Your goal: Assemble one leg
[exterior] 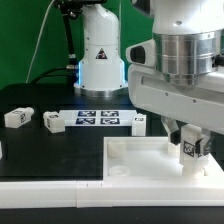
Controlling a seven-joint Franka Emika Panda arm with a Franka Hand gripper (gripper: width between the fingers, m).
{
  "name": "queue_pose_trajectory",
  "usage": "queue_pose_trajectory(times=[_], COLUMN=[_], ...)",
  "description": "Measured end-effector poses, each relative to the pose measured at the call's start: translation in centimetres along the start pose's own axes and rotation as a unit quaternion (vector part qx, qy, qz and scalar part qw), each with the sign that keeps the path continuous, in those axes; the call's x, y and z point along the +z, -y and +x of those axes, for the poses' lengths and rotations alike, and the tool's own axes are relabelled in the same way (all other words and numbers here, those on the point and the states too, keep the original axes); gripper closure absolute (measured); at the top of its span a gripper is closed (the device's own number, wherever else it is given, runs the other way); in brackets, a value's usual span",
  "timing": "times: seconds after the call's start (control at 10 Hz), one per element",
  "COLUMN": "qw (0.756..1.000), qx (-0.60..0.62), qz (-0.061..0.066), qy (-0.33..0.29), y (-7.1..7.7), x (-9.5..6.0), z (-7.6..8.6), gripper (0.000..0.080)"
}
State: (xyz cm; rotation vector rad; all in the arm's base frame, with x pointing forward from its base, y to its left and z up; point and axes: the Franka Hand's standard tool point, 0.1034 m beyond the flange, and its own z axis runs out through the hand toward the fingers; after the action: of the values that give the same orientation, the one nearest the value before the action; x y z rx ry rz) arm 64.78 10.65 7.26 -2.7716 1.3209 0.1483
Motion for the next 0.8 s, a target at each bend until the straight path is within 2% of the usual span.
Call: queue_pose_trajectory(times=[0.1,0.2,0.3,0.5,0.8], qw=[1.000,1.000,0.997,0.975,0.922], qx=[-0.018,-0.022,-0.081,-0.220,-0.386], qz=[0.000,0.000,0.000,-0.001,-0.009], qy=[0.000,0.000,0.000,-0.001,-0.004], y=[0.06,0.26,0.36,0.42,0.43], x=[0.00,0.01,-0.03,-0.07,-0.16], z=[-0.09,-0.44,-0.56,-0.59,-0.60], gripper=[0.0242,0.0178,0.0178,0.0151,0.0150])
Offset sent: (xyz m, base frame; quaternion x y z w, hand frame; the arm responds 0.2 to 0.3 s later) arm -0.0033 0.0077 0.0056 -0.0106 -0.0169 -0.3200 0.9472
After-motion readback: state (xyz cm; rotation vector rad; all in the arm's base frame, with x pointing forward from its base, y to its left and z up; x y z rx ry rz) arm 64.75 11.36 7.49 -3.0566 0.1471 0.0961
